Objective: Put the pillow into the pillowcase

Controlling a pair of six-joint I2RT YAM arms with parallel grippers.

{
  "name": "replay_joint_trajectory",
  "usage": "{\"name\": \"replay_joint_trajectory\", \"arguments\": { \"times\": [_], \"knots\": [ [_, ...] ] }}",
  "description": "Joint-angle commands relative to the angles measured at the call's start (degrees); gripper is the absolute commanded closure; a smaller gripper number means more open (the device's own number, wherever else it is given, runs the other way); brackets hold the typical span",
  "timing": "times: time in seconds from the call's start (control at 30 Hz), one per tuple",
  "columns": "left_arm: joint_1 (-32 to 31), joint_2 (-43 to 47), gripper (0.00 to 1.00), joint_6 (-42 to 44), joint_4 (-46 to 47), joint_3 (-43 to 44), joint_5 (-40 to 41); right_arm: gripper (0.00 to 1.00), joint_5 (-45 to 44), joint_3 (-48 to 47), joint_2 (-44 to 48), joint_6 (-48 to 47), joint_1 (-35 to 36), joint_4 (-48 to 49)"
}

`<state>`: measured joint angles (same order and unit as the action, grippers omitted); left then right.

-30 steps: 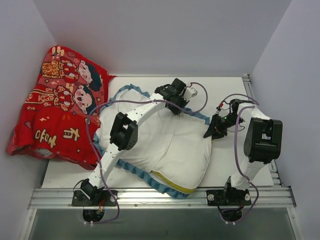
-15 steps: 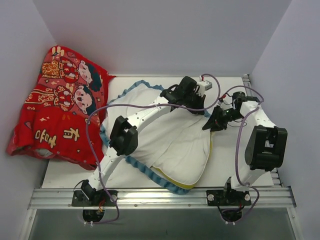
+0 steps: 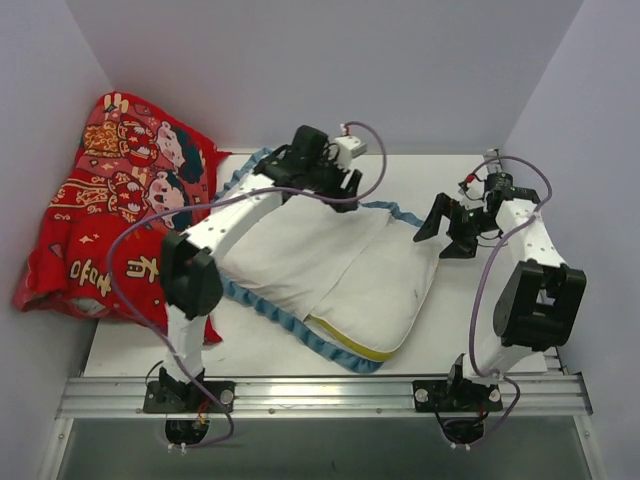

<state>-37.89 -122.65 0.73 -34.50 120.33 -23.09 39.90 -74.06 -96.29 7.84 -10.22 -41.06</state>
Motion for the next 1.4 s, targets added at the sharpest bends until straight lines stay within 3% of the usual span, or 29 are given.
{"name": "replay_joint_trajectory", "arguments": {
  "times": [0.0,0.1,0.3,0.4,0.57,0.7,0.73,0.8,0.83,0.93,0.97,1.03,1.1,1.2,1.23,1.3,1.37],
  "knots": [
    [0.63,18.89,0.27,8.75,-4.43,-13.77,2.69,0.02,0.87,4.08,7.78,-0.19,1.25,-8.94],
    [-1.47,25.42,0.25,8.85,-6.54,-25.27,5.86,0.01,3.16,12.34,7.87,-1.77,2.22,-10.53],
    [-8.33,25.98,0.20,7.53,-9.36,-34.11,11.40,0.00,8.08,16.84,3.92,-2.39,4.85,-9.30],
    [-10.19,22.47,0.22,7.36,-8.39,-34.55,13.16,0.07,10.02,16.76,1.73,-1.77,8.45,-7.99],
    [-10.10,14.82,0.31,8.84,-8.65,-26.39,13.95,0.31,11.34,15.44,-0.30,-1.24,11.27,-7.46],
    [-9.92,11.74,0.58,11.21,-9.00,-21.90,13.69,0.56,11.43,15.70,-0.48,-1.42,11.27,-7.28],
    [-9.92,11.21,0.78,11.57,-9.53,-20.76,10.90,0.72,12.82,15.62,-0.39,-1.07,11.27,-7.11],
    [-10.27,9.63,0.97,11.66,-9.80,-16.30,6.50,0.91,16.24,15.35,-0.83,-0.11,11.27,-5.80],
    [-10.54,8.93,1.00,11.23,-9.97,-14.27,-0.39,1.00,18.18,14.48,-0.92,0.94,11.27,-5.09],
    [-12.90,4.19,1.00,8.24,-11.28,-1.02,-10.80,1.00,24.86,11.67,-2.06,6.56,11.36,-0.09],
    [-13.61,0.87,1.00,7.01,-11.64,3.63,-16.84,1.00,26.09,10.53,-1.10,14.32,11.27,3.23],
    [-15.19,-2.14,1.00,1.92,-11.73,14.86,-20.22,1.00,26.37,9.99,0.74,23.15,10.92,17.63],
    [-15.72,-4.70,1.00,-3.25,-11.47,19.39,-21.91,1.00,26.37,8.50,2.25,35.51,10.75,30.08],
    [-15.73,-1.38,1.00,-5.47,-8.22,15.13,-19.37,1.00,25.94,8.05,2.25,46.35,10.39,42.67],
    [-14.85,-0.06,1.00,-6.17,-5.69,9.71,-18.66,1.00,25.32,8.32,2.16,47.52,7.96,44.55],
    [-13.53,4.51,1.00,-7.23,-2.08,2.66,-16.48,1.00,24.18,11.11,1.99,49.20,6.88,48.86],
    [-11.17,7.41,1.00,-6.01,-0.66,-4.10,-14.10,1.00,23.47,12.18,1.55,44.40,6.88,45.92]
  ]
}}
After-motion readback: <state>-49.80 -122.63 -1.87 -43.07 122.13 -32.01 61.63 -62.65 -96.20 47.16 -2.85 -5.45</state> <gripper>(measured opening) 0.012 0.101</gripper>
